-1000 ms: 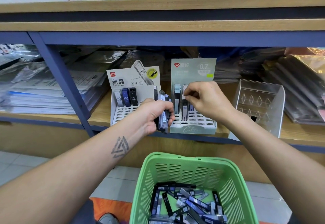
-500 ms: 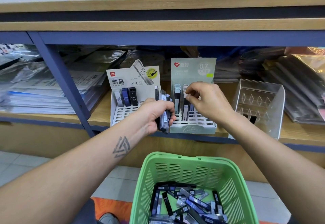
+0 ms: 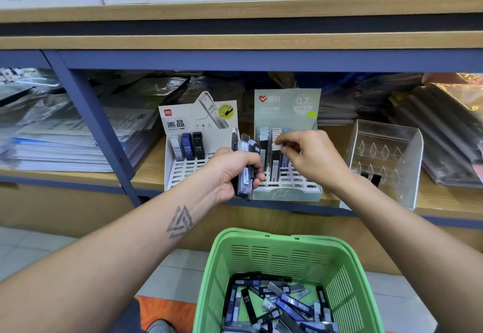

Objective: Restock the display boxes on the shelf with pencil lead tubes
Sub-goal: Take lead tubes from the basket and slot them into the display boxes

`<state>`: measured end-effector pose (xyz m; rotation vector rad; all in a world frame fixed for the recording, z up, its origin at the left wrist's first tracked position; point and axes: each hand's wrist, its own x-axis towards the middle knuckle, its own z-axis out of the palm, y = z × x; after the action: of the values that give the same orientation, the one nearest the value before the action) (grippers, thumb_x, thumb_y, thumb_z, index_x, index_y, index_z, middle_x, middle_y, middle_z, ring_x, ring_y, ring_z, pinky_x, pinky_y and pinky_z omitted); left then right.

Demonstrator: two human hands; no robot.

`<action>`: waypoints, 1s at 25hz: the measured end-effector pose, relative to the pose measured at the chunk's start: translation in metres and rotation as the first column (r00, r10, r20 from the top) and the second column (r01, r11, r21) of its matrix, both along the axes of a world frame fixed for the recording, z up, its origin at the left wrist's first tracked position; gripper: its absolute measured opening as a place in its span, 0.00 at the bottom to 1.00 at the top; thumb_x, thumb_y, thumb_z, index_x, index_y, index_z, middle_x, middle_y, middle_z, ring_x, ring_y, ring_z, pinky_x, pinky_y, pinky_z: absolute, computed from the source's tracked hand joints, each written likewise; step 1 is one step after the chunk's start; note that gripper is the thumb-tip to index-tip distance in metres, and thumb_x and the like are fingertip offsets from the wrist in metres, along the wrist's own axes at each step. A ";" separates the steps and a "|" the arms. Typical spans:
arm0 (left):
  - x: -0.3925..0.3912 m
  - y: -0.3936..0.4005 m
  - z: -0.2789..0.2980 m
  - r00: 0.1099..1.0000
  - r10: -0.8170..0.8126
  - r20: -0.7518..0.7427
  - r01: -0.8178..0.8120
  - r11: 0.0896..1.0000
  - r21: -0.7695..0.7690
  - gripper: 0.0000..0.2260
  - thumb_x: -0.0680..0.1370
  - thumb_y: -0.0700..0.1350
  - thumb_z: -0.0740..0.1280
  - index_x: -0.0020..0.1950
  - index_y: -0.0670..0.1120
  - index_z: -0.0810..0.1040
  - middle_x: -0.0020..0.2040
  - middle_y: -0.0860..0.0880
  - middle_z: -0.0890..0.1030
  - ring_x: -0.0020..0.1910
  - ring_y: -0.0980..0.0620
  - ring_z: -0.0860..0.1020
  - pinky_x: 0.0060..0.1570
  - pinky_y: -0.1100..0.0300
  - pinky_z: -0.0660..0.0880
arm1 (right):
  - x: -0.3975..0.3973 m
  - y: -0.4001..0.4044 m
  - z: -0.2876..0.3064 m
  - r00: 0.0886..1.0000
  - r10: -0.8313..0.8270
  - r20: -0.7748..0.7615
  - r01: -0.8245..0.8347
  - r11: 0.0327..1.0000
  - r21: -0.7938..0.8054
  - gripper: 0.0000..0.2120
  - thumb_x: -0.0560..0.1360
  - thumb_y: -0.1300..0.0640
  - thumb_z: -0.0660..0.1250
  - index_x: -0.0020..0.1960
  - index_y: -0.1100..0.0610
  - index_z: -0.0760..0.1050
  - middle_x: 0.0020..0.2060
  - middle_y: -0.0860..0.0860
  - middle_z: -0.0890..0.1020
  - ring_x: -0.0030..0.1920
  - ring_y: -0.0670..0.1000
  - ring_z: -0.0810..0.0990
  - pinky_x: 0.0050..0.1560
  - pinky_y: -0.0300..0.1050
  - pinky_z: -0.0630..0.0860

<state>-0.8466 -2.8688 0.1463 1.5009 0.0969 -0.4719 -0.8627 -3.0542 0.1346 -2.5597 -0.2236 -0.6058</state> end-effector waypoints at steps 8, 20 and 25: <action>-0.011 0.006 0.011 0.995 -0.077 0.065 0.083 0.993 -0.089 0.05 0.73 0.28 0.70 0.47 0.34 0.80 0.39 0.36 0.81 0.33 0.46 0.81 0.28 0.61 0.76 | -0.012 0.015 0.020 0.989 0.054 -0.135 0.010 0.899 0.437 0.05 0.79 0.57 0.70 0.54 0.56 0.80 0.36 0.52 0.85 0.34 0.50 0.83 0.35 0.42 0.77; -0.016 0.011 0.019 0.998 -0.057 0.031 0.063 0.965 -0.256 0.09 0.76 0.32 0.69 0.56 0.34 0.80 0.46 0.35 0.83 0.33 0.48 0.81 0.26 0.62 0.75 | -0.019 0.009 0.035 0.921 0.343 -0.183 0.041 0.384 0.922 0.03 0.76 0.68 0.71 0.50 0.66 0.80 0.39 0.60 0.85 0.39 0.54 0.85 0.40 0.39 0.82; -0.019 0.006 0.020 0.996 -0.031 0.085 0.049 0.975 -0.215 0.06 0.74 0.27 0.69 0.44 0.37 0.80 0.36 0.41 0.80 0.30 0.50 0.77 0.26 0.63 0.74 | -0.026 -0.001 0.035 0.882 0.442 -0.166 -0.036 0.412 0.910 0.14 0.77 0.75 0.63 0.59 0.67 0.80 0.50 0.64 0.85 0.43 0.54 0.84 0.45 0.43 0.81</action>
<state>-0.8660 -2.8630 0.1664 1.3072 -0.0480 -0.4390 -0.8883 -3.0556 0.1700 -1.4677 -0.0876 -0.0120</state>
